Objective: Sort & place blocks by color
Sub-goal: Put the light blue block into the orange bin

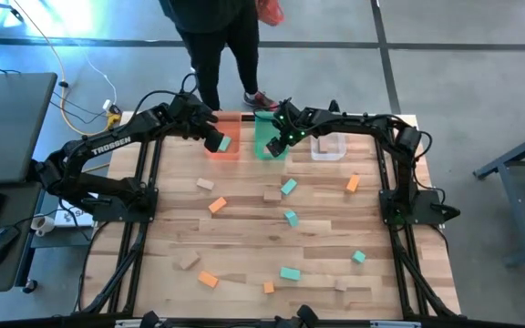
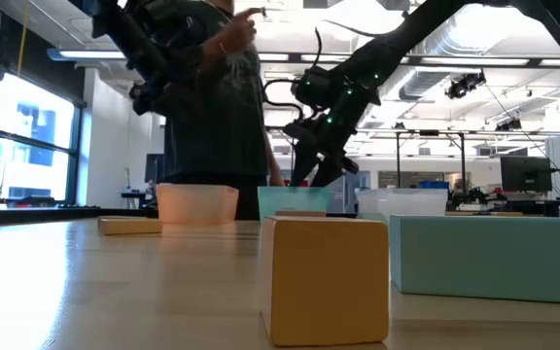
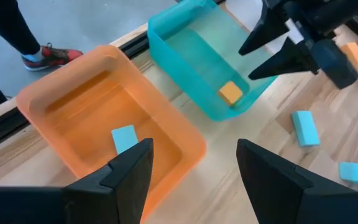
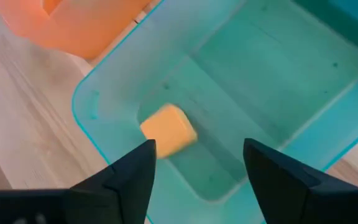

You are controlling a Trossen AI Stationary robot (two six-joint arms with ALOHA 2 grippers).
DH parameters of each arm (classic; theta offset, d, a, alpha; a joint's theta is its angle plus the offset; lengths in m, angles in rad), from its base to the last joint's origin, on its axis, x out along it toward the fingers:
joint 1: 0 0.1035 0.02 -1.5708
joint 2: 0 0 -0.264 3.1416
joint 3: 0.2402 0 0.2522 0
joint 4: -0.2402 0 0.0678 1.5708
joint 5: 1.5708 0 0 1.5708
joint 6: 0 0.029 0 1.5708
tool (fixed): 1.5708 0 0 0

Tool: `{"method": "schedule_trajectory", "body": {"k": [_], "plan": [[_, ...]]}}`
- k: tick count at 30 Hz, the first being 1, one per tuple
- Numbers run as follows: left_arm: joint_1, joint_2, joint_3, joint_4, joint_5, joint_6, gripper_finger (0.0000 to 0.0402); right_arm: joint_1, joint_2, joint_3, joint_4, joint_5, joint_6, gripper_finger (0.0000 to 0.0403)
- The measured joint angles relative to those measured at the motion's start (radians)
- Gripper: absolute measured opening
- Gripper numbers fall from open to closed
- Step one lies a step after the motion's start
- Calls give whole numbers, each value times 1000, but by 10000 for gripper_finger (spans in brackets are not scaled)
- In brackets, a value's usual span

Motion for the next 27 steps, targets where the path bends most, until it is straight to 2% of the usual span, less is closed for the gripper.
{"method": "schedule_trajectory", "body": {"k": [12, 20, 27], "plan": [[-119, 0, 0, -145, -2, -1, 220, -2, -59, 137, -139, 11, -42, 227], [-239, 0, 0, -232, -11, 0, 220, 20, -64, 271, -377, 66, -62, 227], [-336, 0, 0, -274, -15, -27, 220, 96, -64, 324, -583, 95, -53, 227]]}}
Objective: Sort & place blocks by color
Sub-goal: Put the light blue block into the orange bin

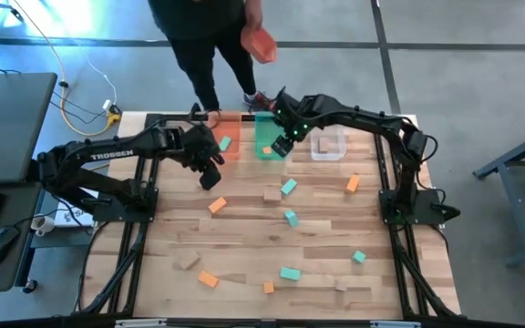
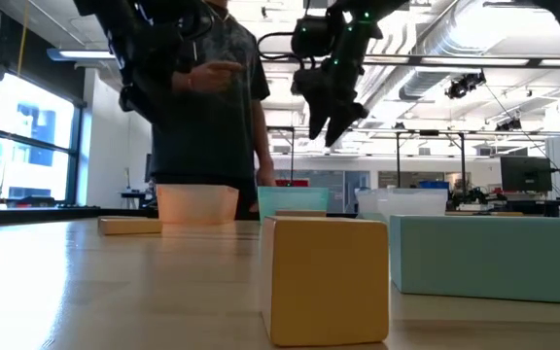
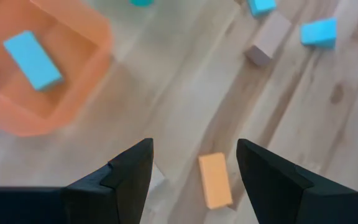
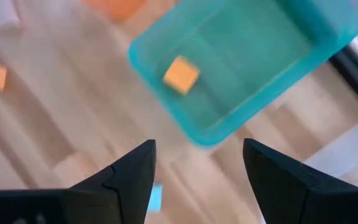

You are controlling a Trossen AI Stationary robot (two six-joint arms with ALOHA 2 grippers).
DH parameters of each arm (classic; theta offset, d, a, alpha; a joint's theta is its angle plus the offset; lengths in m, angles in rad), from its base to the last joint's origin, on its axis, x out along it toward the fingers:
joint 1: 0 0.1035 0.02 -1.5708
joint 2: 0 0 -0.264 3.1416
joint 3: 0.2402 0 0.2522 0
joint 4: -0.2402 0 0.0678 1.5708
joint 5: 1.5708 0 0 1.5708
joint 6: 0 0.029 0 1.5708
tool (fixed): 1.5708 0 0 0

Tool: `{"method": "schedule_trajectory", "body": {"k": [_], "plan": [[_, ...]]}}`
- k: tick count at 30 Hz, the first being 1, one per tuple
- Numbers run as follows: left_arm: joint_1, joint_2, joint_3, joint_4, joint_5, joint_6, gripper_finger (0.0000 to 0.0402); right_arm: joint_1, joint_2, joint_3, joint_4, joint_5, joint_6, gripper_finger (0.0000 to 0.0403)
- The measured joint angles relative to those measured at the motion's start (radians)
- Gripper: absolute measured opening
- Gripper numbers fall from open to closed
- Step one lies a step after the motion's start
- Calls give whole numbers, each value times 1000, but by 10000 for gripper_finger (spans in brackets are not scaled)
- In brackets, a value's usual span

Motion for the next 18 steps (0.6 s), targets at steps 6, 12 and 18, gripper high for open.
{"method": "schedule_trajectory", "body": {"k": [6, 12, 18], "plan": [[-79, 0, 0, -15, -20, -27, 220, 98, 0, 1, -121, 1, 75, 227], [-118, 0, 0, -33, -87, -43, 220, 216, 0, 0, -202, 40, 130, 227], [-121, 0, 0, -33, -177, -126, 220, 325, 0, 0, -205, 5, 177, 227]]}}
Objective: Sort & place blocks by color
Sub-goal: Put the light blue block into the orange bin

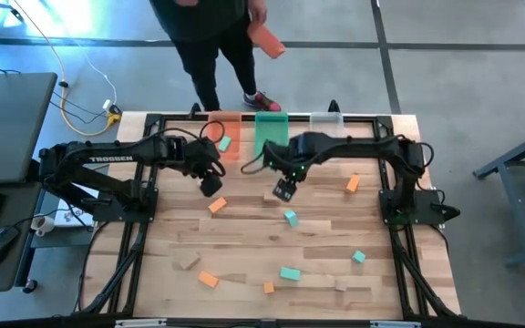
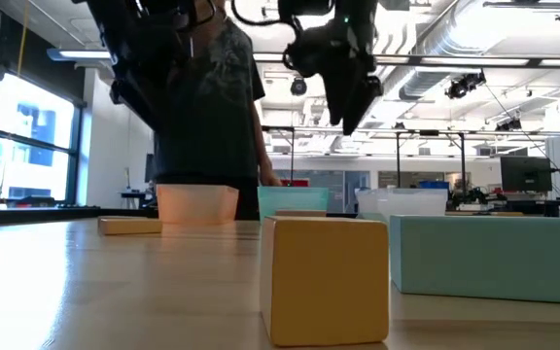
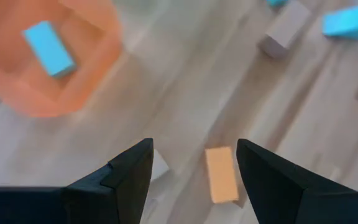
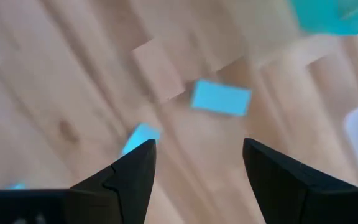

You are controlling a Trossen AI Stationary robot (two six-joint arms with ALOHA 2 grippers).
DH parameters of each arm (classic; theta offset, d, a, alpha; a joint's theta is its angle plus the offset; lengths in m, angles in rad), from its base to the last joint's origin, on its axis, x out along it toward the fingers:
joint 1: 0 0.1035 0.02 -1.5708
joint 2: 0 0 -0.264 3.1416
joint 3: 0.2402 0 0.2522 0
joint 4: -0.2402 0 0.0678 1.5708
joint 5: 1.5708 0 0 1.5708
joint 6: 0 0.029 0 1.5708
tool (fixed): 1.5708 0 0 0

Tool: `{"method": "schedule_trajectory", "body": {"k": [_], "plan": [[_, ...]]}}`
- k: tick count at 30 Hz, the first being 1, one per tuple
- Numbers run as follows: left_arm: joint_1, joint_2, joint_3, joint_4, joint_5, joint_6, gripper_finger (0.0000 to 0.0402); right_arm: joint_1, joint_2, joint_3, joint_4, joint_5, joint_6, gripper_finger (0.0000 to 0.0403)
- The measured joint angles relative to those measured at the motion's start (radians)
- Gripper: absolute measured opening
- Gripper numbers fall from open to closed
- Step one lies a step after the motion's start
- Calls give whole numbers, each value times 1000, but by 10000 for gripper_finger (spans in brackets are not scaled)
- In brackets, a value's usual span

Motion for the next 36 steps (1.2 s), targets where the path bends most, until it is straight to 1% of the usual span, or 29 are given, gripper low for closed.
{"method": "schedule_trajectory", "body": {"k": [3, 12, 18, 26, 32, 36], "plan": [[1, 0, 0, 0, -38, -25, 220, 51, 0, 0, -17, -29, 23, 226], [-1, 0, 0, 1, -36, -30, 220, 201, 0, -1, -20, -146, 87, 226], [-1, 0, 0, 1, -36, -30, 220, 317, 0, -1, -13, -152, 115, 226], [-1, 0, 0, 5, -36, -28, 220, 465, 0, -1, 83, -99, 214, 226], [-1, 0, 0, 6, -36, -32, 220, 543, 0, -1, 171, 6, 244, 226], [-1, 0, 0, 6, -34, -56, 220, 577, 7, -1, 196, 61, 243, 226]]}}
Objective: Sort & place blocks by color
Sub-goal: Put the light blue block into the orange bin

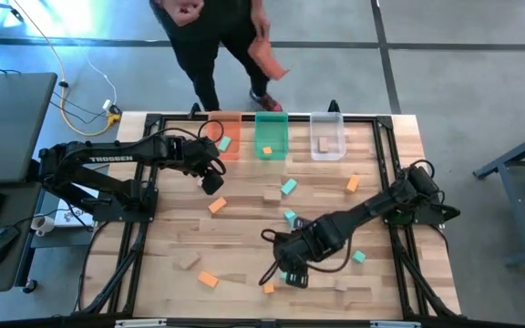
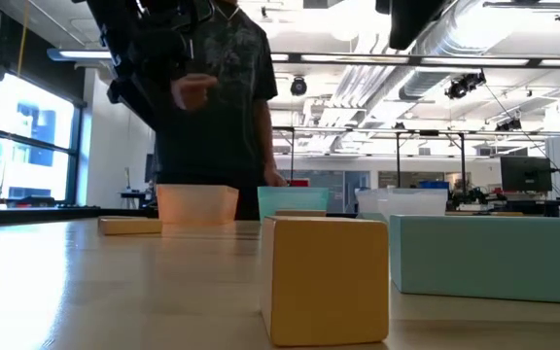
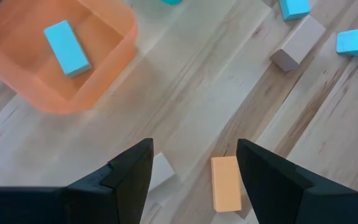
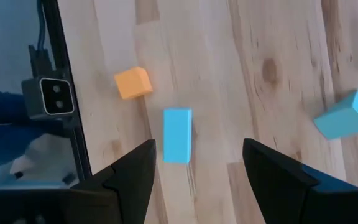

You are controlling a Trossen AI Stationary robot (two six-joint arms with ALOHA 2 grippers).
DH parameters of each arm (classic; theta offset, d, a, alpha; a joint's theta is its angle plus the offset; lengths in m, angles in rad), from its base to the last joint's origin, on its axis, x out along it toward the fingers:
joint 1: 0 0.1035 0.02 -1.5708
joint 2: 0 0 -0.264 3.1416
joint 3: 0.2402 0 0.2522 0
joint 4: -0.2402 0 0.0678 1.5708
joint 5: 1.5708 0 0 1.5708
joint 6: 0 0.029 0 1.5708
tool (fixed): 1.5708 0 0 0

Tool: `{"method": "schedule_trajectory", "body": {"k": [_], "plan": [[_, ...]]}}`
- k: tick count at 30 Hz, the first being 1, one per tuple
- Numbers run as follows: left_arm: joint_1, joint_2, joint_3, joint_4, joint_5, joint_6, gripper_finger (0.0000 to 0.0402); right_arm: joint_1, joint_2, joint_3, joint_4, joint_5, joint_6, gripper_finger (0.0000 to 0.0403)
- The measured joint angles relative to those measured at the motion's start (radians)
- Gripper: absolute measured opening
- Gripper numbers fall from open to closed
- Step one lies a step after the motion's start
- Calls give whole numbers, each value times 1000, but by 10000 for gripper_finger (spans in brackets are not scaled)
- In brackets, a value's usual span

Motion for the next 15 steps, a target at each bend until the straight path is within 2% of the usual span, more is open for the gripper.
{"method": "schedule_trajectory", "body": {"k": [15], "plan": [[-10, 0, 0, 3, 1, -28, 220, 75, 84, 0, 60, 53, -5, 226]]}}
